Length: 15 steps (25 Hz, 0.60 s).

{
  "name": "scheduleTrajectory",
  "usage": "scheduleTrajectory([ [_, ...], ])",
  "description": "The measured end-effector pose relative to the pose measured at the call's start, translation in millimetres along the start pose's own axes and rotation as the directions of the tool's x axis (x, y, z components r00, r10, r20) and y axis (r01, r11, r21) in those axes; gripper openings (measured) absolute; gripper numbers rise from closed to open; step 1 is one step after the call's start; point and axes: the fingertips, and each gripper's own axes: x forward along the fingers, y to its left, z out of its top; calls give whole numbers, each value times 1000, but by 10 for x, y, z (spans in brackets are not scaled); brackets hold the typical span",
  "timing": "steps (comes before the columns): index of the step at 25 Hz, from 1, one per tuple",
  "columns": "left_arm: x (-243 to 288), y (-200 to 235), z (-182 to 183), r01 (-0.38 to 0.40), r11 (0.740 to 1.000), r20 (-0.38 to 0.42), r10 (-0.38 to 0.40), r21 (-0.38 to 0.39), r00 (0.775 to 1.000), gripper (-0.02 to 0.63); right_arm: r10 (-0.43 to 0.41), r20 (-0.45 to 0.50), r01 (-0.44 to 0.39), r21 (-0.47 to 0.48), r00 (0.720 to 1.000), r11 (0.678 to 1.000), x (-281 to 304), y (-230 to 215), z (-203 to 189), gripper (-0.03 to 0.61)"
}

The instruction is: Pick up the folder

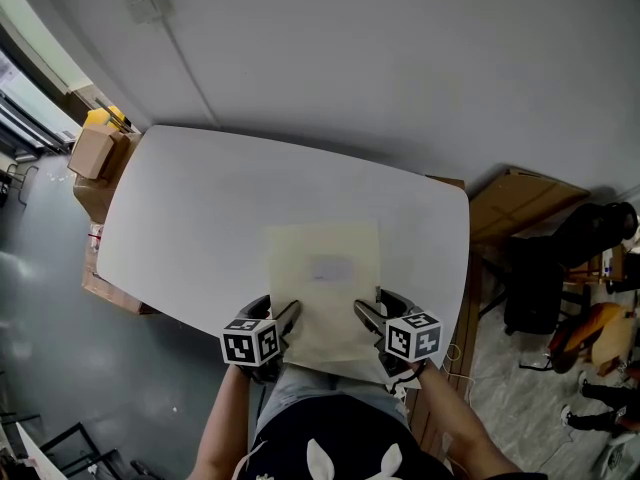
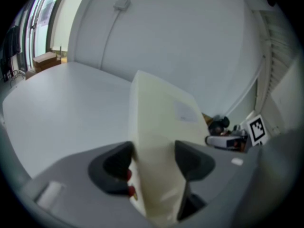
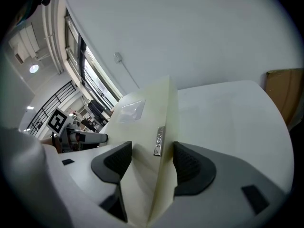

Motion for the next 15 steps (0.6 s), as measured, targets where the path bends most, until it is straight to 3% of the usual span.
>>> scheduleTrajectory([
  [15,-276,-247,261,4,999,83,-7,34,997,290,8,78,-4,-46,997,999,-333,165,295,268],
])
